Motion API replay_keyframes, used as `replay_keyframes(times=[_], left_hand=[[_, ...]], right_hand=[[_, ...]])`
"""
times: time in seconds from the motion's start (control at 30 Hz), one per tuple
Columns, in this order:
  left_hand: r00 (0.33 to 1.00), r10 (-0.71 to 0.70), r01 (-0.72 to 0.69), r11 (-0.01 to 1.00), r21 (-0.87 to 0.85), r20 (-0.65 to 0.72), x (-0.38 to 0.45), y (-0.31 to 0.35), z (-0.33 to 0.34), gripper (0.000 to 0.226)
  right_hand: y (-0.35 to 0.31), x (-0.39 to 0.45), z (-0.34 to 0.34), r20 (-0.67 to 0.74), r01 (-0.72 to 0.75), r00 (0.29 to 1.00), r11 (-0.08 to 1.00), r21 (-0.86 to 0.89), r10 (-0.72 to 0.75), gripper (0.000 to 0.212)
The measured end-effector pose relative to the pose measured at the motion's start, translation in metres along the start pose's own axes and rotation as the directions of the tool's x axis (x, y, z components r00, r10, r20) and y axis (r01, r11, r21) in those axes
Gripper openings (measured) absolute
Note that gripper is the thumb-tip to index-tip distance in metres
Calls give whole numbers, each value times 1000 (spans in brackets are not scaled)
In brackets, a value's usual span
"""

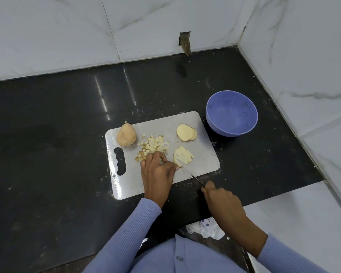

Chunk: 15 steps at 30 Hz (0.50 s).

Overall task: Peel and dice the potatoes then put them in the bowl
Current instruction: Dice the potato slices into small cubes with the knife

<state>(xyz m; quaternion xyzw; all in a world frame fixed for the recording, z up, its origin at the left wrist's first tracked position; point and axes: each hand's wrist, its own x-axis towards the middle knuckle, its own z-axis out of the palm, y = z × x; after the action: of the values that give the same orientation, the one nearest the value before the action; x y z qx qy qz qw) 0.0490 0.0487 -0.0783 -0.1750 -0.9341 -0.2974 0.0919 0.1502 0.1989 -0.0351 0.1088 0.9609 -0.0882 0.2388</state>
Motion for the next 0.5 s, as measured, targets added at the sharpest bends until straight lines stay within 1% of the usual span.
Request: replay_keyframes(times=[0.17,0.23,0.27,0.3,0.33,0.4,0.43,0.5], left_hand=[[995,39,-38,999,-10,94,6,-5,-4,9],[980,87,-74,994,-78,179,16,-11,-9,14],[962,138,-113,987,-117,234,23,-13,-13,21],[931,209,-172,974,-147,299,33,-15,-16,31],[881,299,-253,953,-167,367,44,-16,-18,42],[750,447,-414,892,-181,488,67,-17,-18,61],[684,479,-460,869,-184,550,78,-16,-17,66],[556,514,-524,827,-204,653,95,-12,-13,68]], right_hand=[[13,-7,-6,-36,-21,999,997,69,24,36],[20,-10,-10,-72,-35,996,988,150,46,37],[23,-10,-12,-105,-43,992,981,189,63,36],[26,-11,-15,-135,-51,987,974,222,82,35],[29,-10,-17,-154,-60,983,966,251,101,33],[32,-6,-20,-169,-84,975,947,310,142,31],[32,-3,-20,-174,-99,971,936,339,166,32],[32,2,-19,-187,-119,961,915,386,204,33]])
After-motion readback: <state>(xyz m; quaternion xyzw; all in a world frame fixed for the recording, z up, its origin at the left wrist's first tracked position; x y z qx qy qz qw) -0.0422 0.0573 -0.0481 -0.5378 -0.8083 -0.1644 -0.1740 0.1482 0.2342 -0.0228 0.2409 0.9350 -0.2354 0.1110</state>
